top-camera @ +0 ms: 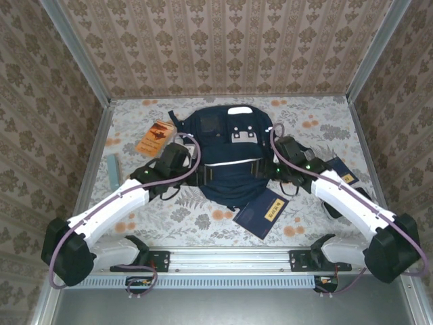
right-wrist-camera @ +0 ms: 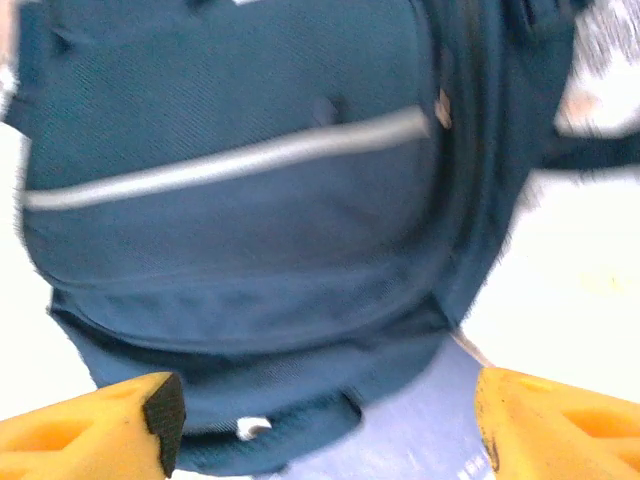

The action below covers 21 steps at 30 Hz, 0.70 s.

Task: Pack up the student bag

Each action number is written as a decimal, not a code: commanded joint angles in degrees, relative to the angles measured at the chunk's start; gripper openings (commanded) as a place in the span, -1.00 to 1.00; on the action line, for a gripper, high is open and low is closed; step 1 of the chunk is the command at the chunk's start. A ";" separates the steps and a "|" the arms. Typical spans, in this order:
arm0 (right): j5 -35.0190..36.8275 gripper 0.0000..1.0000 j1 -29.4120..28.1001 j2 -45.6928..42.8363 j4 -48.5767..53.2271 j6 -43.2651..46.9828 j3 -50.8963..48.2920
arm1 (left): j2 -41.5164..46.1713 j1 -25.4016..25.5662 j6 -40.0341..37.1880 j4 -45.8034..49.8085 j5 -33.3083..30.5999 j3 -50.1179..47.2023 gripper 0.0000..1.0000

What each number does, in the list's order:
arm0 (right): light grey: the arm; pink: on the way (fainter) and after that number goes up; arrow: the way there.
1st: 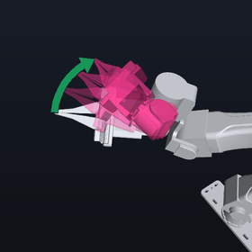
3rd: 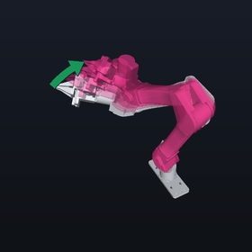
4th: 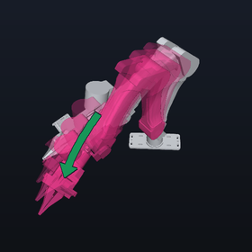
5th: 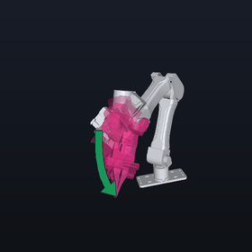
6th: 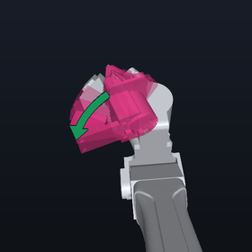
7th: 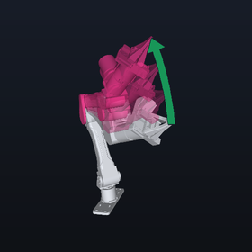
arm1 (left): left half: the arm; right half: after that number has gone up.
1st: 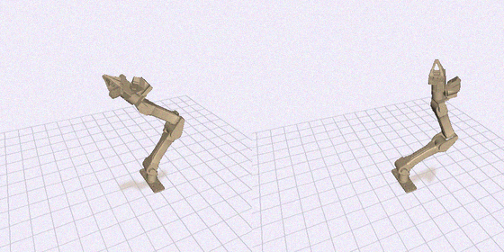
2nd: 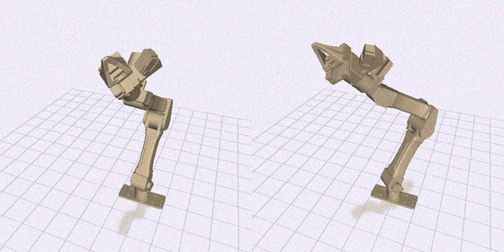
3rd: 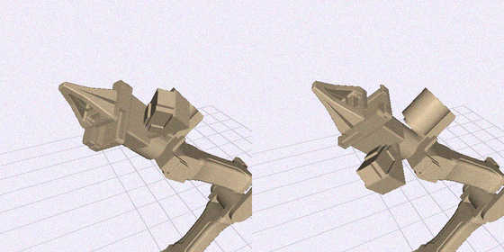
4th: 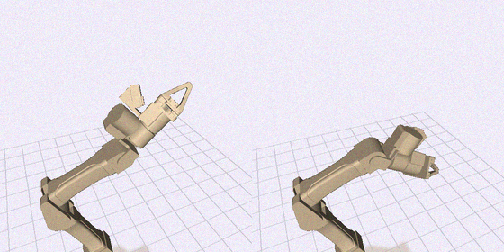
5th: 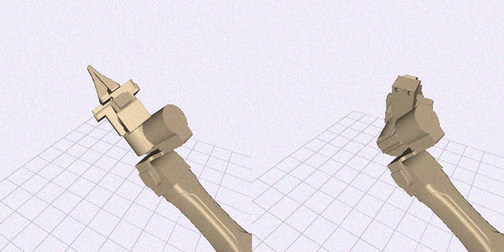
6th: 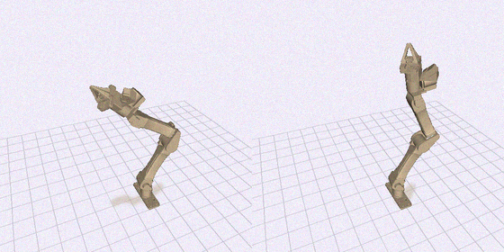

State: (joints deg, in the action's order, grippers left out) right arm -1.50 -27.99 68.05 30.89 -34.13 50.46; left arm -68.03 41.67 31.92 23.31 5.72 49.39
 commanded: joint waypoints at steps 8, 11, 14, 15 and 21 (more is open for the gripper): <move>-10.32 0.11 -5.59 -2.47 -7.39 -12.25 -15.54 | -18.24 8.66 10.15 -4.38 -0.48 9.66 -0.06; -10.84 0.04 -6.29 -0.31 -10.73 -13.91 -17.81 | -24.43 7.94 10.40 -1.66 -1.71 15.03 -0.17; -9.93 0.03 -6.38 2.10 -11.67 -13.83 -18.72 | -30.34 6.45 11.40 2.22 -2.35 20.02 -0.24; -9.25 0.03 -6.38 3.00 -11.65 -13.39 -18.82 | -32.25 5.79 11.94 3.87 -2.84 21.45 -0.26; -5.34 0.03 -5.70 6.08 -11.19 -10.99 -20.01 | -38.82 1.54 13.36 8.17 -2.62 26.56 -0.28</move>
State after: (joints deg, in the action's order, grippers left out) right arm -10.22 -34.00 72.86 20.21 -46.26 31.75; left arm -104.88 45.17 43.86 26.11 4.47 73.30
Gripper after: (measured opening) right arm 0.515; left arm 0.361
